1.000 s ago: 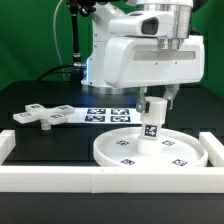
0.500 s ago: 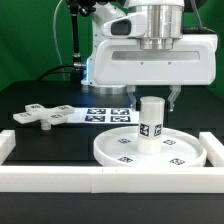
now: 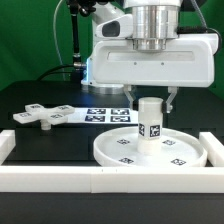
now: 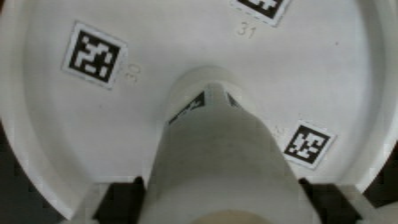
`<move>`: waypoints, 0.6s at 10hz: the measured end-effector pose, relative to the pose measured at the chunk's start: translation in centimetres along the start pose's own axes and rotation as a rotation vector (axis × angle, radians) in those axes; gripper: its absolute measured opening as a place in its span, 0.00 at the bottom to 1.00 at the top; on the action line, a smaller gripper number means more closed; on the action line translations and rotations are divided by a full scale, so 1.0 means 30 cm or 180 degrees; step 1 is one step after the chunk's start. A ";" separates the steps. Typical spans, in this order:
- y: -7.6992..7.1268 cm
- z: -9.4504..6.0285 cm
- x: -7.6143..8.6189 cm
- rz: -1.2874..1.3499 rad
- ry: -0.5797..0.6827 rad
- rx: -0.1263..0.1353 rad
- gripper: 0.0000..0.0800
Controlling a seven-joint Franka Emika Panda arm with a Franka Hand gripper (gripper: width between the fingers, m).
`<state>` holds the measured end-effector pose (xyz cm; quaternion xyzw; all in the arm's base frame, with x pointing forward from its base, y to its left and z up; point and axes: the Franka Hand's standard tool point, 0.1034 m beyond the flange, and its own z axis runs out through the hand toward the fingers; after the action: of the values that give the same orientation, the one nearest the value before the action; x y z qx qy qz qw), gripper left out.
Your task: Assemble round table
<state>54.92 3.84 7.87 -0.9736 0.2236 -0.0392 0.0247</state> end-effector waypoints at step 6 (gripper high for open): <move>-0.002 0.002 -0.005 0.1836 -0.0083 0.0214 0.51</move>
Offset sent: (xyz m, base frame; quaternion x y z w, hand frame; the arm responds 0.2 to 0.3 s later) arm -0.0124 0.0032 -0.0059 0.0276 -0.0023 0.2973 0.9544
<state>54.82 3.96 7.80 -0.8688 0.4895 -0.0254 0.0699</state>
